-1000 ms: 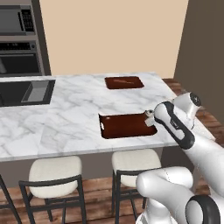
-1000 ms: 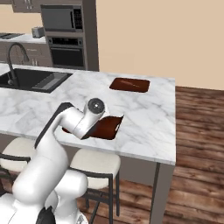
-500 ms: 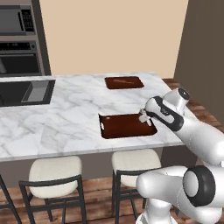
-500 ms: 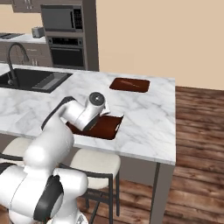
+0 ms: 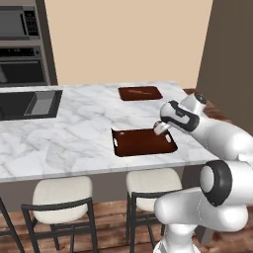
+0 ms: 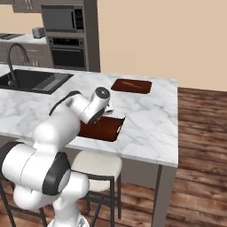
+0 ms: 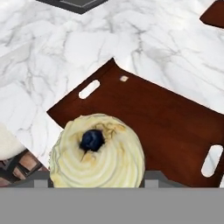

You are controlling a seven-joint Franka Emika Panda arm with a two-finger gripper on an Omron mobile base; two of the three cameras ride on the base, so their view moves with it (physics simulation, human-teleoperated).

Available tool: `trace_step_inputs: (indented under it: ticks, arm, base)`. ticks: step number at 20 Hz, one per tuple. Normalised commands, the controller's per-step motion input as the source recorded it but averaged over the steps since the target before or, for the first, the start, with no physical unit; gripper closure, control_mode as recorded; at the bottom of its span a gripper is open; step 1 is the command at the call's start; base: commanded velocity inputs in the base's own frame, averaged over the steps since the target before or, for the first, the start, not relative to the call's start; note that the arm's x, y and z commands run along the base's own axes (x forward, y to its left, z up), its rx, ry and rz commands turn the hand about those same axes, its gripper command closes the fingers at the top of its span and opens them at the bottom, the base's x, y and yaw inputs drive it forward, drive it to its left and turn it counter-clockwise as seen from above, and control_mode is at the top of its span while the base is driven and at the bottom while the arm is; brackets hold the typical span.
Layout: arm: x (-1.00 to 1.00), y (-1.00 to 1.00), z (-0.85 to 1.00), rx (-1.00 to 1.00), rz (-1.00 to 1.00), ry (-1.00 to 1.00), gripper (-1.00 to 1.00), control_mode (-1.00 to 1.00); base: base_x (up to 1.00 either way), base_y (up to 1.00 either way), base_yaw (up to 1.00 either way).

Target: Take the donut and cupcake from the fridge and place them on the empty tray on the dining counter.

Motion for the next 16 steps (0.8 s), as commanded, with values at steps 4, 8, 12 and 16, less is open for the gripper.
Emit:
trace_step_inputs:
  ticks: [4, 8, 12, 16]
  arm:
    - [0.0, 0.18, -0.48, 0.0, 0.04, -0.11, 1.0, -1.0]
    - [0.0, 0.19, -0.25, 0.0, 0.03, -0.1, 1.0, -1.0]
    - [0.18, 0.04, 0.01, 0.0, 0.1, 0.02, 1.0, -1.0]
    - [0.37, 0.0, 0.02, 0.0, 0.24, 0.09, 1.0, -1.0]
  base:
    - [0.0, 0.0, 0.0]
    - [0.0, 0.0, 0.0]
    - [0.0, 0.0, 0.0]
    - [0.0, 0.0, 0.0]
